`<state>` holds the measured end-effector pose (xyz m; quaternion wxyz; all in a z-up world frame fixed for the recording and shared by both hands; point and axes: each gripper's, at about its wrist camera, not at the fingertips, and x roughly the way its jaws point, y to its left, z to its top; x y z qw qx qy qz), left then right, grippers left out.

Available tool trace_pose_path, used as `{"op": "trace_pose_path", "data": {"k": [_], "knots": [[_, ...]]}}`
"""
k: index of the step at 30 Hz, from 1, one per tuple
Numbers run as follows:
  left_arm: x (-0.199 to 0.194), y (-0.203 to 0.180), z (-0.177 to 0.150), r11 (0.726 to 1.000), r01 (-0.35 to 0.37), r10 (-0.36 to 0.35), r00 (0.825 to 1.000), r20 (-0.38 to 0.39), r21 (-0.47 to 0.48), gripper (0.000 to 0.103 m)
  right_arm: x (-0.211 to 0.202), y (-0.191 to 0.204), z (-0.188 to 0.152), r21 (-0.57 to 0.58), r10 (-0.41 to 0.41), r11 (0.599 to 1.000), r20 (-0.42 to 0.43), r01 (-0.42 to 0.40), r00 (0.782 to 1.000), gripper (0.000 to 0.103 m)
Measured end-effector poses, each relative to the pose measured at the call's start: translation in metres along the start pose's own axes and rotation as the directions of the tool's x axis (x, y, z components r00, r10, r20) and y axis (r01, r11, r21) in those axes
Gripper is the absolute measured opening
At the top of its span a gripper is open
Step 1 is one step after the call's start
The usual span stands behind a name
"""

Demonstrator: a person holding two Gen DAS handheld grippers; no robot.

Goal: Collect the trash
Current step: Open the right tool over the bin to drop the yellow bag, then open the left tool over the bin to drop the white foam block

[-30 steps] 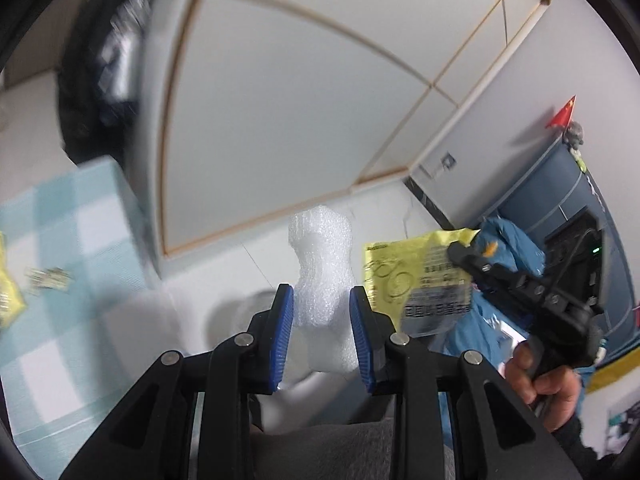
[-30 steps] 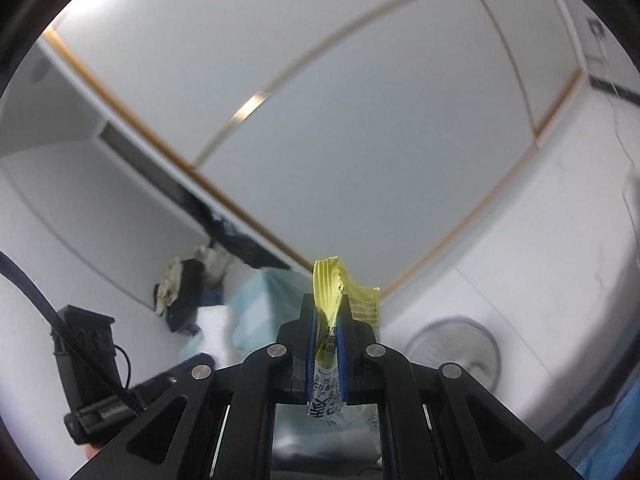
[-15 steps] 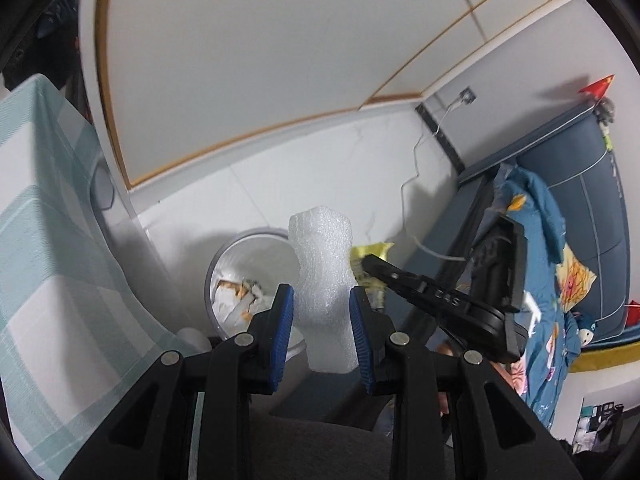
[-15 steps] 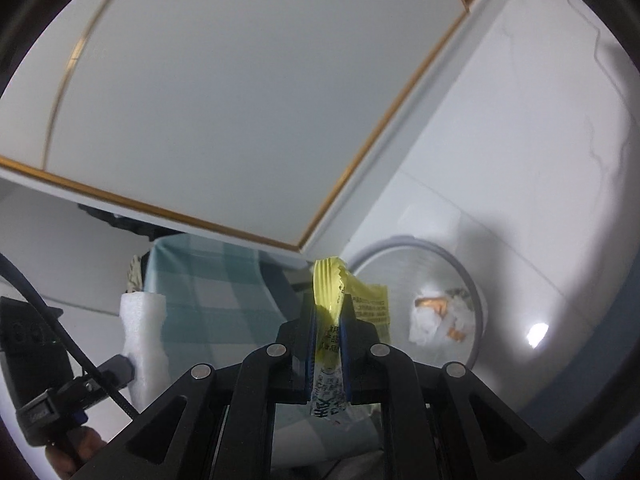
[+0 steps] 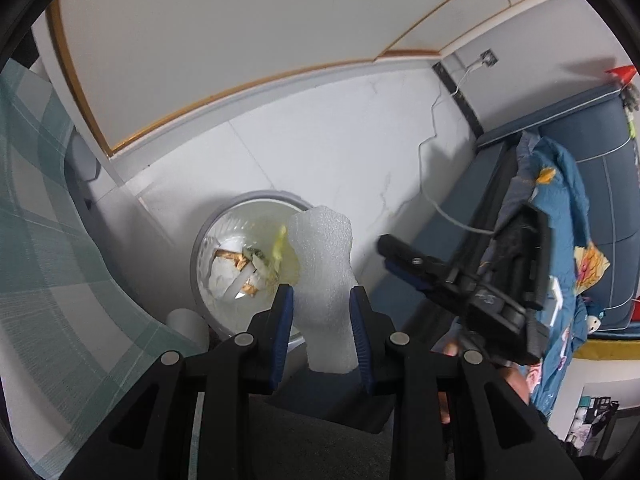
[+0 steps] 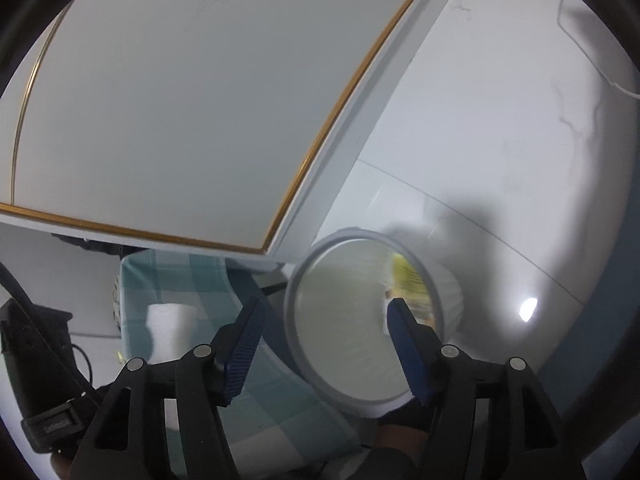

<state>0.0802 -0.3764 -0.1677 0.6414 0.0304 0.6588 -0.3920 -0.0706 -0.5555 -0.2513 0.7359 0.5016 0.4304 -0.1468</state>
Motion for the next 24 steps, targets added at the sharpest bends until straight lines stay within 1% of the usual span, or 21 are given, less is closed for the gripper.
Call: {"op": "trace_pose_path", "data": {"k": [1,6,10,14,17,19,21,22,24], "knots": [[0.003,-0.001,0.001,1.000,0.000,0.000,1.000,-0.009,0.003,0.024,-0.003,-0.002,-0.001,0.002,-0.002,1.000,0.005,0.002,1.000,0.070],[0.025,-0.007,0.006,1.000,-0.016,0.017,0.998,-0.068,0.010,0.024,-0.019,-0.012,-0.007,0.028,-0.049,0.998,0.056,0.048,0.997,0.077],[0.040,-0.009,0.008,1.000,-0.013,0.014,0.994,-0.111,0.002,0.024,-0.023,-0.016,-0.010,0.044,-0.050,0.998,0.049,0.048,0.998,0.077],[0.049,-0.013,0.010,0.999,-0.039,0.040,0.990,-0.136,0.010,0.024,-0.029,-0.010,-0.012,0.010,-0.063,0.998,0.063,0.062,0.996,0.078],[0.054,-0.015,0.009,0.998,-0.055,0.059,0.987,-0.151,0.033,0.025,-0.033,-0.008,-0.015,0.011,-0.064,0.998,0.062,0.063,0.996,0.078],[0.056,-0.013,0.009,0.998,-0.058,0.062,0.985,-0.158,0.028,0.033,-0.038,-0.005,-0.016,0.016,-0.064,0.998,0.067,0.063,0.996,0.079],[0.054,-0.009,0.009,0.999,-0.049,0.048,0.987,-0.154,0.003,0.055,-0.045,0.000,-0.017,0.010,-0.057,0.998,0.080,0.057,0.995,0.082],[0.050,-0.007,0.010,0.999,-0.040,0.039,0.989,-0.141,-0.007,0.057,-0.049,0.004,-0.018,-0.002,-0.058,0.998,0.086,0.058,0.995,0.082],[0.041,-0.005,0.011,0.999,-0.046,0.043,0.993,-0.111,-0.020,0.060,-0.055,0.011,-0.018,-0.022,-0.060,0.998,0.101,0.063,0.993,0.082]]}}
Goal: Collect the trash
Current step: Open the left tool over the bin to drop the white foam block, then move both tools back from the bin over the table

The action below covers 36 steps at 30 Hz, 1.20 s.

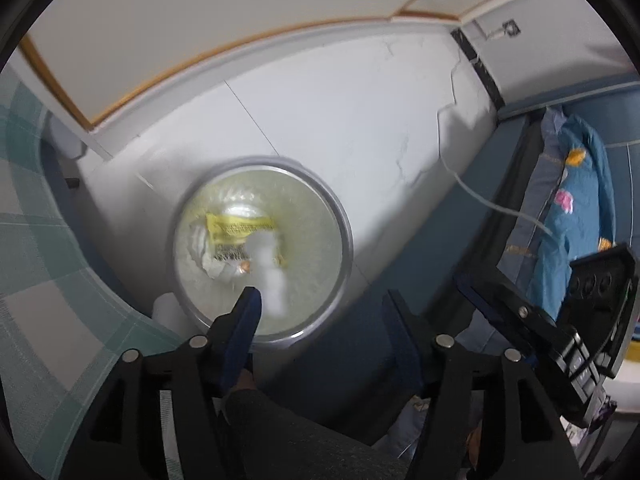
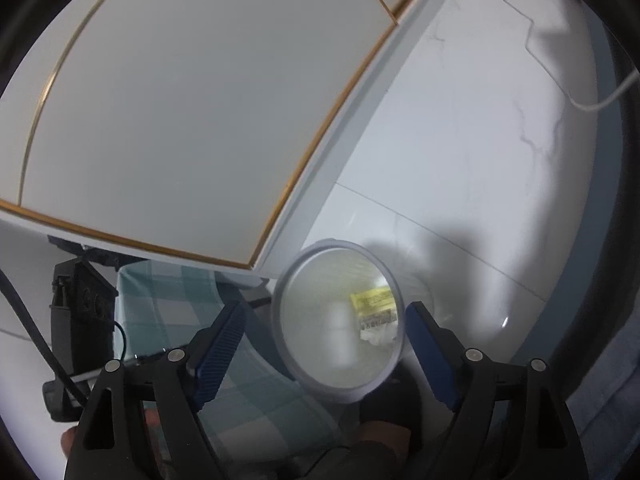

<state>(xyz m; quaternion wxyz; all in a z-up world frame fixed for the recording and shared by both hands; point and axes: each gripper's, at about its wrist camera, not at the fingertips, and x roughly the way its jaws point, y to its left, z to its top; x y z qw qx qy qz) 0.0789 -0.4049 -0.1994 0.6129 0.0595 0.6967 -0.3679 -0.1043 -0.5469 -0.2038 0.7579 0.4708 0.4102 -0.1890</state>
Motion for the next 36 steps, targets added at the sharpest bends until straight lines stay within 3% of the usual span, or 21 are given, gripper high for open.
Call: {"op": "trace_pose_path", "data": {"k": [5,9,15,20,22,24,29,33,36], "knots": [[-0.039,0.005,-0.007,1.000,-0.006,0.007,0.992,0.127,-0.005,0.062,-0.014,0.025,0.000,-0.052,0.004,0.999,0.039,-0.002,0.999,0.084],[-0.084,0.004,-0.021,0.999,-0.048,0.045,0.949,0.312,0.002,0.062,-0.029,0.057,-0.001,-0.177,0.014,0.984,0.075,-0.001,0.997,0.085],[-0.151,0.013,-0.047,0.989,-0.135,0.146,0.844,0.516,-0.059,0.062,-0.071,0.120,-0.006,-0.371,0.061,0.929,0.143,-0.003,0.988,0.085],[-0.202,0.021,-0.076,0.968,-0.215,0.246,0.727,0.641,-0.128,0.062,-0.114,0.178,-0.026,-0.517,0.141,0.856,0.201,-0.017,0.969,0.085],[-0.220,0.026,-0.087,0.966,-0.215,0.256,0.695,0.671,-0.146,0.062,-0.122,0.194,-0.033,-0.545,0.164,0.838,0.206,-0.027,0.965,0.086],[-0.233,0.031,-0.096,0.965,-0.208,0.258,0.674,0.692,-0.157,0.062,-0.129,0.214,-0.043,-0.579,0.206,0.813,0.191,-0.059,0.960,0.089],[-0.279,0.056,-0.127,0.958,-0.207,0.285,0.602,0.746,-0.199,0.062,-0.137,0.257,-0.067,-0.657,0.282,0.747,0.175,-0.101,0.943,0.089],[-0.301,0.078,-0.148,0.957,-0.170,0.292,0.572,0.766,-0.237,0.062,-0.130,0.289,-0.089,-0.710,0.314,0.692,0.132,-0.131,0.940,0.090],[-0.316,0.096,-0.165,0.941,-0.184,0.339,0.526,0.780,-0.285,0.062,-0.122,0.314,-0.105,-0.744,0.327,0.652,0.103,-0.145,0.939,0.090]]}}
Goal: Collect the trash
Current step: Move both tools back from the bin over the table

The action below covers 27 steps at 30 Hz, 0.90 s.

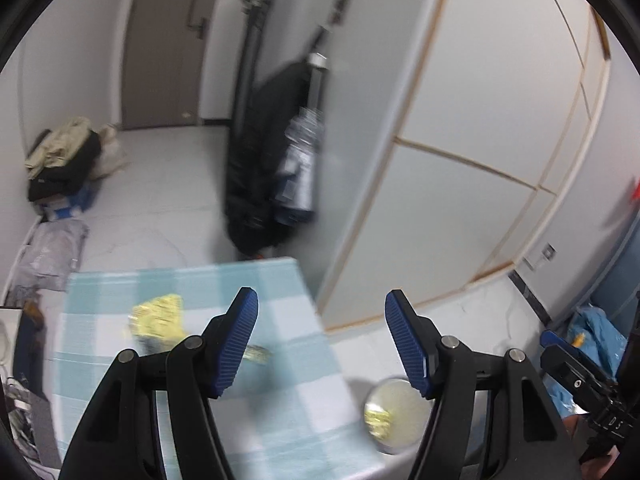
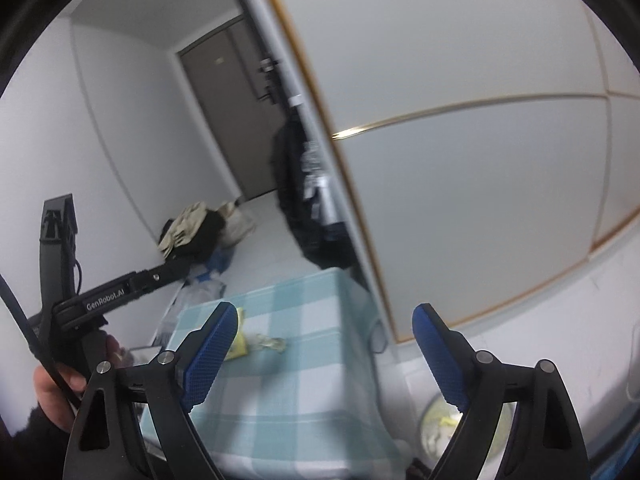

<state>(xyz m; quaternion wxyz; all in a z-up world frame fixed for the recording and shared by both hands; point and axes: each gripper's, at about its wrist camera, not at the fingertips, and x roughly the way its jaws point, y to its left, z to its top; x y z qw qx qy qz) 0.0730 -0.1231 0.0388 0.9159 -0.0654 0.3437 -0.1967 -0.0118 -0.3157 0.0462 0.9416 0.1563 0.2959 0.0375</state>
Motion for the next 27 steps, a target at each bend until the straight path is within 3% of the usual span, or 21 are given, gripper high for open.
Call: {"op": "trace_pose_path", "data": {"k": [5,12,15,19,23,27], "knots": [[-0.018,0.041,0.000,0.997,-0.075,0.077,0.996,0.051,-0.025,0.062,0.039,0.039,0.002,-0.063,0.003,0.998,-0.042,-0.005,0.999,0.094],[-0.010,0.096,-0.004,0.992,-0.099,0.102,0.994,0.036,-0.078,0.062,0.109,0.074,-0.007,-0.093,0.043,0.994,-0.134,-0.055,0.990,0.094],[-0.006,0.120,-0.009,0.986,-0.121,0.125,0.992,0.030,-0.111,0.062,0.151,0.091,-0.017,-0.196,0.011,0.979,-0.233,-0.058,0.973,0.094],[0.012,0.150,-0.006,0.978,-0.121,0.119,0.993,-0.026,-0.167,0.062,0.194,0.100,-0.026,-0.293,-0.014,0.953,-0.299,-0.078,0.954,0.094],[0.026,0.167,-0.001,0.976,-0.128,0.118,0.991,-0.065,-0.177,0.062,0.241,0.096,-0.037,-0.325,-0.027,0.938,-0.416,-0.121,0.909,0.094],[0.040,0.183,-0.002,0.973,-0.122,0.099,0.988,-0.122,-0.197,0.062,0.281,0.095,-0.062,-0.365,-0.031,0.908,-0.546,-0.205,0.837,0.092]]}}
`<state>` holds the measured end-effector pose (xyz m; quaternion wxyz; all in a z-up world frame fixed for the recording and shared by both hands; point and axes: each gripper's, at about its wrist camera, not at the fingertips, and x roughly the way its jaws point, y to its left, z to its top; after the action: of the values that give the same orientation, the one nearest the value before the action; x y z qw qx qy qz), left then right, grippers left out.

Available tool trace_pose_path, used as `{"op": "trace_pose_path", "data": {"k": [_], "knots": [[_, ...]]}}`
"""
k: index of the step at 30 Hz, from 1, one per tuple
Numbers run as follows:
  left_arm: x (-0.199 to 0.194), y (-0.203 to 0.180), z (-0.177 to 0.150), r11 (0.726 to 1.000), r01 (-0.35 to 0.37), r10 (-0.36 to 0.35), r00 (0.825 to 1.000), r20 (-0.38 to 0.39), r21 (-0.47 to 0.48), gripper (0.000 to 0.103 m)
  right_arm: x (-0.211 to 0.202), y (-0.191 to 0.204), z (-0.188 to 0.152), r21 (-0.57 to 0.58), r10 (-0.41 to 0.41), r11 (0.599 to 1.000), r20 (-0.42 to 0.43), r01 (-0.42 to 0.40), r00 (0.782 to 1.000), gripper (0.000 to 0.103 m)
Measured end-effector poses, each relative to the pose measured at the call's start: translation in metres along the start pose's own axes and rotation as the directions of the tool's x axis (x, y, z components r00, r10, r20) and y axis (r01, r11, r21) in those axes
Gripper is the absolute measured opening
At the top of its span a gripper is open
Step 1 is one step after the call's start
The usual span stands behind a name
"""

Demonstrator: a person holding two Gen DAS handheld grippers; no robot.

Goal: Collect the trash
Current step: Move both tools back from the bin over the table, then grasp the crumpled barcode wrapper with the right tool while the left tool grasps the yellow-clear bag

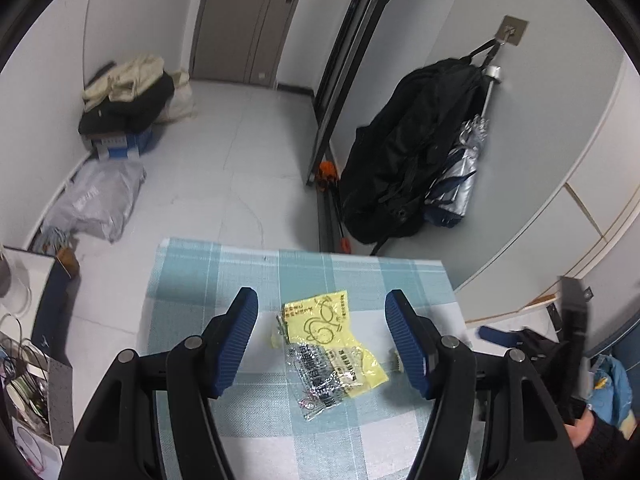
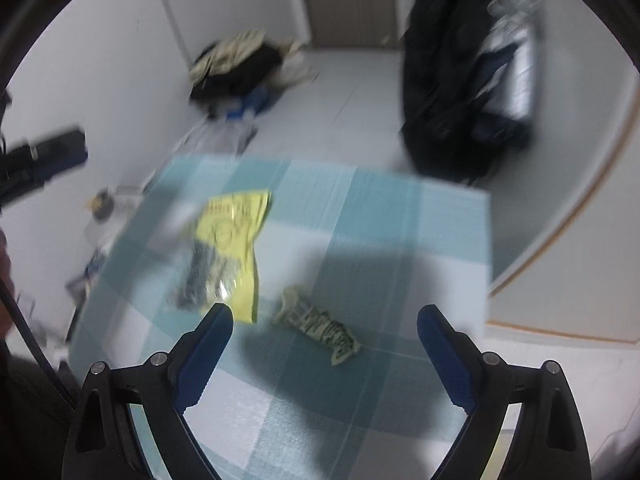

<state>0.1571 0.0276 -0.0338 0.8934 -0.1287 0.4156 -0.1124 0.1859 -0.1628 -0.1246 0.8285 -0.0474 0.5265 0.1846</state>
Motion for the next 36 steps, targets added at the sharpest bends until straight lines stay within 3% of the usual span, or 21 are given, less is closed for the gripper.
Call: {"op": "trace_pose_path", "data": {"k": [6,8,11,14,18,21,23,25,28,33,36], "knots": [[0.029,0.017,-0.007,0.999,-0.020,0.016,0.992,-0.123,-0.038,0.062,0.017,0.012,-0.012,-0.121,-0.021,0.993,-0.061,0.013,0.998,0.091],[0.040,0.021,-0.009,0.999,-0.035,0.028,0.987,-0.160,-0.041,0.062,0.022,0.014,-0.015,-0.130,-0.017,0.991,-0.091,0.005,0.996,0.082],[0.055,0.032,-0.013,0.996,-0.059,0.044,0.978,-0.202,-0.070,0.062,0.027,0.014,-0.019,-0.129,-0.021,0.992,-0.133,0.004,0.991,0.078],[0.069,0.041,-0.013,0.993,-0.029,-0.001,0.968,-0.251,-0.116,0.062,0.027,0.012,-0.019,-0.112,-0.003,0.994,-0.122,-0.010,0.993,0.075],[0.081,0.045,-0.012,0.994,-0.038,0.008,0.963,-0.268,-0.106,0.062,0.028,0.014,-0.019,-0.129,-0.032,0.992,-0.113,0.018,0.993,0.067],[0.090,0.045,-0.014,0.994,-0.053,0.024,0.959,-0.281,-0.095,0.062,0.029,0.017,-0.017,-0.162,-0.069,0.985,-0.102,0.052,0.992,0.047],[0.101,0.039,-0.015,0.998,-0.049,0.032,0.953,-0.300,-0.046,0.062,0.027,0.014,-0.016,-0.153,-0.069,0.987,-0.098,0.054,0.993,0.029],[0.107,0.032,-0.015,0.998,-0.054,0.056,0.953,-0.298,0.013,0.062,0.025,0.008,-0.016,-0.125,-0.063,0.991,-0.099,0.051,0.993,0.020],[0.111,0.025,-0.016,0.998,-0.040,0.051,0.950,-0.309,0.042,0.062,0.022,-0.001,-0.017,-0.082,-0.026,0.996,-0.101,0.018,0.995,0.019],[0.113,0.024,-0.015,0.995,-0.063,0.080,0.961,-0.264,0.074,0.062,0.017,-0.006,-0.019,-0.069,-0.006,0.998,-0.106,-0.001,0.994,0.018],[0.123,0.027,-0.016,0.995,-0.070,0.087,0.954,-0.285,0.069,0.062,0.014,-0.002,-0.019,-0.073,-0.001,0.997,-0.096,-0.006,0.995,0.017]]}}
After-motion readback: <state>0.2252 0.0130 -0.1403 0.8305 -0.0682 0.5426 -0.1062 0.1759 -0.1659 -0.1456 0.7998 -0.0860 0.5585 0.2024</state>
